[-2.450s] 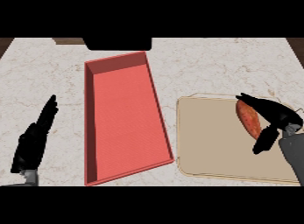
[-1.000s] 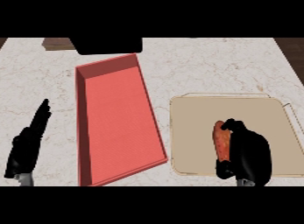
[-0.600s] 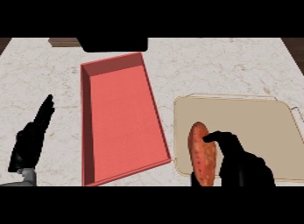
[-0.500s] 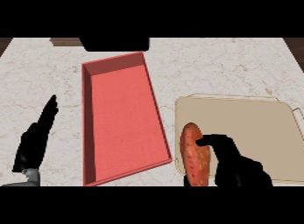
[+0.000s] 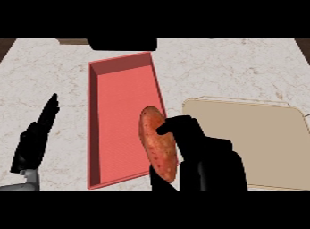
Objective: Pick the sweet potato from the tray and place it in the cardboard box
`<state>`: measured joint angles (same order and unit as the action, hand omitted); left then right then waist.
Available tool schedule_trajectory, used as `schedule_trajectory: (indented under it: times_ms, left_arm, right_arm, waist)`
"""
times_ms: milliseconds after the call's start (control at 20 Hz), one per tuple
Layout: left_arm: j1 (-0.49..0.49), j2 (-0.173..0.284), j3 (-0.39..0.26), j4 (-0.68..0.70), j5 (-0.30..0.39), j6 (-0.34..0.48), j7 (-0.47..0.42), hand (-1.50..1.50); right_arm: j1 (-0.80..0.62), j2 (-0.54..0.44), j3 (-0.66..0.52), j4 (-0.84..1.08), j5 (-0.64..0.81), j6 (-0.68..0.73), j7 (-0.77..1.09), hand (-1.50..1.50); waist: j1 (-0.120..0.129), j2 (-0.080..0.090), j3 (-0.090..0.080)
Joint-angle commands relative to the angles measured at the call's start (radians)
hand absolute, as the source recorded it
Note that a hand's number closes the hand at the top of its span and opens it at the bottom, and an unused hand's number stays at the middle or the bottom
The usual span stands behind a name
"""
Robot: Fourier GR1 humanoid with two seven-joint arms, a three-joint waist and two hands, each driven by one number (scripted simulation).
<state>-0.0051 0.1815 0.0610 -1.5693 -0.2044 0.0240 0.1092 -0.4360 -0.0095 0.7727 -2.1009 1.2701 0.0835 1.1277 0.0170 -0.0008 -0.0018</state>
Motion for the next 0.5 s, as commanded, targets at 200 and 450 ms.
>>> schedule_trajectory:
  times_ms: [200, 450]
  left_arm:
    - [-0.078, 0.023, 0.027, 0.07, 0.017, -0.026, 0.006, 0.0]
    - [-0.051, -0.033, -0.012, 0.102, -0.018, 0.017, -0.061, 0.0]
  right_arm:
    - [-0.353, 0.009, -0.125, 0.317, -0.196, -0.092, 0.21, 1.5]
    - [-0.467, 0.009, -0.271, 0.532, -0.336, -0.13, 0.111, 1.5]
  waist:
    - [0.018, 0.005, -0.001]
    - [0.023, 0.01, -0.001]
